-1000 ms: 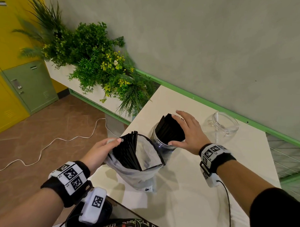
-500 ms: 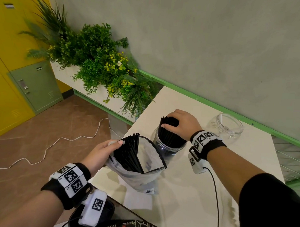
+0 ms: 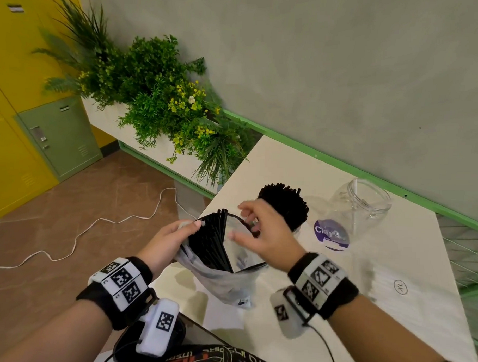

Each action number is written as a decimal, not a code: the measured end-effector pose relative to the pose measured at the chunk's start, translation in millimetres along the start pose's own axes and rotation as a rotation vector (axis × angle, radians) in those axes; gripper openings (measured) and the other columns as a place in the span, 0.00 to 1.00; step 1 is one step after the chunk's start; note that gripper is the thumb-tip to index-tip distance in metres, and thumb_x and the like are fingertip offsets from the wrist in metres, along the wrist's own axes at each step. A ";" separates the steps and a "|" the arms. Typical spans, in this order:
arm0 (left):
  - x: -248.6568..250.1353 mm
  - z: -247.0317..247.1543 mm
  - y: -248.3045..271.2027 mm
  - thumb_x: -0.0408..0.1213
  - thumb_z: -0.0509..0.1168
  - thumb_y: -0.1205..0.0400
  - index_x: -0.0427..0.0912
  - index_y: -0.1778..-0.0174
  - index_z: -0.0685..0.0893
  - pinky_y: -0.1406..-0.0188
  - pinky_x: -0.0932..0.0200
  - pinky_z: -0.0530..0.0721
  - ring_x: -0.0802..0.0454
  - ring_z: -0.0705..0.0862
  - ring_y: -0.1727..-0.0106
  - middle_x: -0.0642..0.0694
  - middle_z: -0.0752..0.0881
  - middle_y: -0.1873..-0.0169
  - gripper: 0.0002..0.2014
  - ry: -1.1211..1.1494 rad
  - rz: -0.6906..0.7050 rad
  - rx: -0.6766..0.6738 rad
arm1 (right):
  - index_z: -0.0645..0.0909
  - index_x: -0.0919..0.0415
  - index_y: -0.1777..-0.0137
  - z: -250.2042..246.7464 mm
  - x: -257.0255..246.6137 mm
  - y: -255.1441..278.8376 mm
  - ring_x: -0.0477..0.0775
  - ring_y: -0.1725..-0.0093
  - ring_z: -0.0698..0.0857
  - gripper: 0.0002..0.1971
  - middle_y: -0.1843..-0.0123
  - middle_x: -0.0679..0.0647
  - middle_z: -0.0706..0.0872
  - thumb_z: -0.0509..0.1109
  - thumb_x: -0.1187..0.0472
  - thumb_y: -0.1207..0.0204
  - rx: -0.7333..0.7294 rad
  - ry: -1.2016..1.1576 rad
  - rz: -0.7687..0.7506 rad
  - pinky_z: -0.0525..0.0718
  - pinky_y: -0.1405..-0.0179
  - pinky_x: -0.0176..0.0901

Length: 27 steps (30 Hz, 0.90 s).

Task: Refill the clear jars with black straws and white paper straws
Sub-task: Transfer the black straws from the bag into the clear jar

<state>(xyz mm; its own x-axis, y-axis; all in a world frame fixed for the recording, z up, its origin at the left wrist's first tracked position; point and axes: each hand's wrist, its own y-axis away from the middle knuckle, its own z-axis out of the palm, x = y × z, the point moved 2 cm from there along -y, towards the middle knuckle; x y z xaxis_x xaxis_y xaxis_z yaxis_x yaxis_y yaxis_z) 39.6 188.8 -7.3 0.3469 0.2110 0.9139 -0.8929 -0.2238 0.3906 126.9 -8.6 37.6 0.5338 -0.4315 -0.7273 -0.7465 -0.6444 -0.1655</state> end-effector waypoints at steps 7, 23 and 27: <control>4.1 9.5 5.4 0.45 0.64 0.17 0.40 0.46 0.87 0.51 0.53 0.85 0.46 0.90 0.50 0.40 0.92 0.52 0.13 -0.003 0.019 -0.032 | 0.67 0.50 0.26 56.7 11.9 2.0 0.45 0.32 0.74 0.46 0.32 0.47 0.76 0.85 0.43 0.44 -0.125 -0.074 0.106 0.73 0.28 0.46; 4.3 13.8 8.2 0.44 0.63 0.16 0.40 0.44 0.87 0.51 0.53 0.87 0.45 0.91 0.50 0.40 0.92 0.51 0.13 0.032 0.030 -0.036 | 0.76 0.48 0.58 48.1 3.2 15.4 0.40 0.60 0.81 0.13 0.61 0.43 0.82 0.80 0.57 0.30 0.096 -0.291 0.170 0.79 0.55 0.34; 3.1 14.6 3.9 0.46 0.65 0.17 0.39 0.43 0.86 0.44 0.47 0.85 0.41 0.89 0.47 0.38 0.91 0.48 0.15 0.038 0.017 -0.021 | 0.76 0.60 0.59 20.1 -8.7 10.1 0.42 0.64 0.79 0.11 0.66 0.47 0.81 0.76 0.58 0.24 0.216 -0.414 0.158 0.77 0.57 0.33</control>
<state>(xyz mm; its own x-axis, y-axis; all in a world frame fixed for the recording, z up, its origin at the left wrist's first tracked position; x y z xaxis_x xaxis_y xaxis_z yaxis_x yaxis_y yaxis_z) 41.4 174.7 -1.3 0.3205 0.2437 0.9154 -0.9048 -0.2075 0.3720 106.7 1.3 28.8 0.2372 -0.1979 -0.9511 -0.8945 -0.4264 -0.1343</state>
